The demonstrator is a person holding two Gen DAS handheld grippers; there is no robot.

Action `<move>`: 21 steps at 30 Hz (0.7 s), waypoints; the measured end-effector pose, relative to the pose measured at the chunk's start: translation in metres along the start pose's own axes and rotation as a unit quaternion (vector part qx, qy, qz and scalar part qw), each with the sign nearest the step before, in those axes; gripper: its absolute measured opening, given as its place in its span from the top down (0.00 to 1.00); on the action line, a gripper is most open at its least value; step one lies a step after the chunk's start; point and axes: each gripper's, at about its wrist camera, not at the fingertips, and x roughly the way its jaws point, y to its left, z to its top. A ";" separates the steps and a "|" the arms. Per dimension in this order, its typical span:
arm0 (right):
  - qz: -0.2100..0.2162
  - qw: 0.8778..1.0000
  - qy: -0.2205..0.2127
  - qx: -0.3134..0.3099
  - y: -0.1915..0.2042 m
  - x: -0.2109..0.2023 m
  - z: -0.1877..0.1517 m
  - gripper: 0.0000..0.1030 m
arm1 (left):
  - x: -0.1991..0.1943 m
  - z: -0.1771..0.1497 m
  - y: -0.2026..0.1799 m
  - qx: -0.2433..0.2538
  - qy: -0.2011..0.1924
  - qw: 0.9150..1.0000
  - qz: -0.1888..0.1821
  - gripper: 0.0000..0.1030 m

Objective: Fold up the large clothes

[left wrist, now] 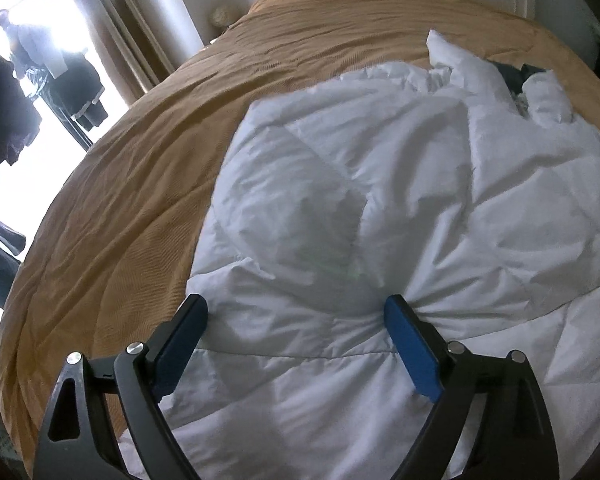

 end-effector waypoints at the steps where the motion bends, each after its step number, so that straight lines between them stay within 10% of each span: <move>1: -0.012 1.000 -0.001 -0.026 0.006 0.001 -0.003 0.01 | -0.008 0.003 0.000 -0.001 -0.007 1.000 0.001 0.16; 5: -0.049 0.996 0.001 -0.072 0.021 0.007 -0.007 0.01 | -0.038 0.010 -0.010 0.010 -0.063 0.998 -0.028 0.14; 14: -0.075 0.994 -0.072 -0.021 0.001 -0.047 0.006 0.01 | 0.010 -0.001 -0.037 0.024 -0.027 0.999 -0.035 0.10; 21: -0.168 0.976 -0.133 0.025 -0.112 -0.139 0.010 0.01 | 0.024 0.001 -0.027 -0.006 -0.020 0.998 -0.059 0.03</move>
